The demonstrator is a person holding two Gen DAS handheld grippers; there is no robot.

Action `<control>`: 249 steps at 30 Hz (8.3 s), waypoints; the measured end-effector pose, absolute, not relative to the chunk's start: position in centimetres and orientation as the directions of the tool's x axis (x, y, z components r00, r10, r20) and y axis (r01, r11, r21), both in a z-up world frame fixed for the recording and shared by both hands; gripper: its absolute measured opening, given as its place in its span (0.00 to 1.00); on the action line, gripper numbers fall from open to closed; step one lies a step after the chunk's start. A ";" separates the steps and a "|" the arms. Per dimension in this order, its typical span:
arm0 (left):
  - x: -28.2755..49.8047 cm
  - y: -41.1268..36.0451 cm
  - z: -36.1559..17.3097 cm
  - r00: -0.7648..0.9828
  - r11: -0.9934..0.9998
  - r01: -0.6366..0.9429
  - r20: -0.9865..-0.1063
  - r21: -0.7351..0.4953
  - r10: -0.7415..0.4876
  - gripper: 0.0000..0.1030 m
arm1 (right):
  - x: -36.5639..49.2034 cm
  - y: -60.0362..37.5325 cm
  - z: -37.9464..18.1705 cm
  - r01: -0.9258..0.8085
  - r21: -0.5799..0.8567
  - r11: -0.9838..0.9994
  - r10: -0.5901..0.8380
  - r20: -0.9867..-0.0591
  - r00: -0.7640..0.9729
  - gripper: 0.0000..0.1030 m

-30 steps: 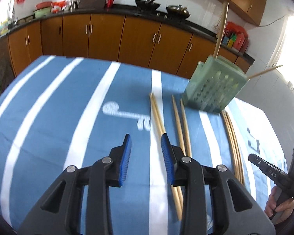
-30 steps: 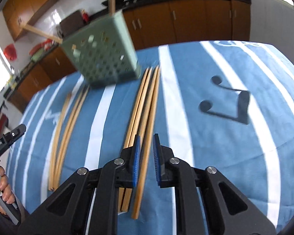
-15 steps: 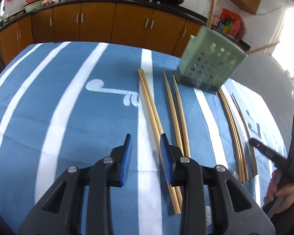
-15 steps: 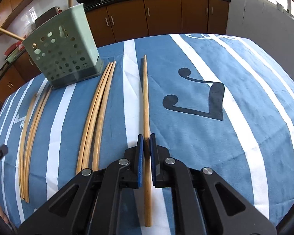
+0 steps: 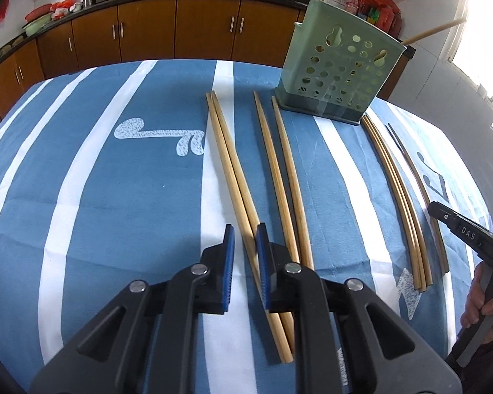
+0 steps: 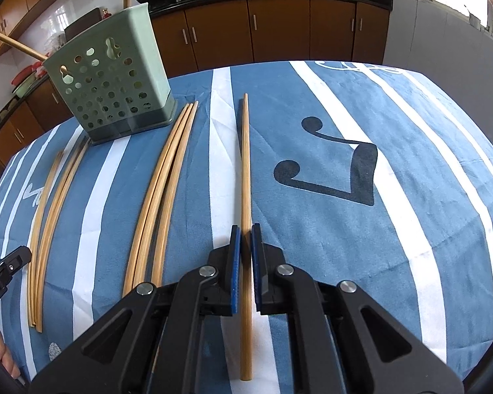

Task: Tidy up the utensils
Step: 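Grasp another chopstick with the right tool while the left tool grasps one too, then hold the chopsticks and lift them off the cloth with both tools, then carry both chopsticks over the green utensil holder, then lower the chopsticks into the holder and open both tools, then move both open tools back down over the remaining chopsticks on the cloth, then grasp a wooden chopstick with the right tool while the left tool grasps another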

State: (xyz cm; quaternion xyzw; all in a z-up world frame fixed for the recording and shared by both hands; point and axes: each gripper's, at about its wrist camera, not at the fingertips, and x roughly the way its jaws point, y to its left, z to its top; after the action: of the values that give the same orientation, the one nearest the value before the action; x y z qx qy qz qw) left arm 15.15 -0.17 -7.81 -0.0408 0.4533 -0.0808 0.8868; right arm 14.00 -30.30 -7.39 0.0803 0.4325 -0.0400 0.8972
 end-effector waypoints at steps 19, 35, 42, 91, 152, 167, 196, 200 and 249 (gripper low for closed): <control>20.7 2.4 -8.4 0.602 0.995 0.032 -0.793 -0.093 -0.094 0.08 | 16.3 -30.2 -7.4 0.118 0.067 0.991 -0.024 -0.768 0.640 0.07; 20.4 3.4 -8.5 0.626 0.990 0.043 -0.768 -0.134 -0.131 0.10 | 17.5 -30.7 -7.6 0.131 0.036 0.991 -0.060 -0.752 0.657 0.08; 20.3 3.5 -8.5 0.626 0.990 0.043 -0.769 -0.133 -0.131 0.10 | 17.3 -30.6 -7.6 0.131 0.039 0.991 -0.058 -0.751 0.658 0.08; 16.1 3.9 -6.6 0.639 0.993 0.062 -0.760 -0.096 -0.113 0.08 | 13.3 -31.3 -5.9 0.104 0.092 0.990 -0.006 -0.715 0.699 0.07; 22.1 -3.8 14.8 0.929 0.957 0.189 -0.276 -0.221 -0.247 0.08 | 19.3 -28.9 12.9 -0.079 0.257 0.963 0.138 -0.220 0.966 0.07; 21.2 -1.4 13.6 0.916 0.956 0.171 -0.319 -0.240 -0.243 0.16 | 16.6 -29.0 13.3 -0.059 0.232 0.971 0.117 -0.246 0.962 0.33; 15.7 3.2 -3.8 0.660 0.979 0.092 -0.724 -0.184 -0.198 0.31 | 14.5 -26.5 -7.2 -0.013 0.183 0.983 0.153 -0.777 0.611 0.17; 15.9 2.6 -4.1 0.647 0.976 0.099 -0.732 -0.196 -0.212 0.31 | 14.6 -26.0 -7.5 -0.017 0.132 0.991 0.114 -0.776 0.620 0.09; 20.0 1.2 -8.3 0.622 0.994 0.077 -0.775 -0.081 -0.111 0.12 | 16.4 -29.2 -7.6 0.065 0.032 0.997 -0.019 -0.752 0.659 0.08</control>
State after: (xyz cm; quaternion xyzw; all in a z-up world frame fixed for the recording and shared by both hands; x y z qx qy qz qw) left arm 20.02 1.20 -8.29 -0.0198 0.4317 -0.0523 0.9003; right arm 16.36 -29.24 -7.61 0.0279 0.4125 -0.0233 0.9102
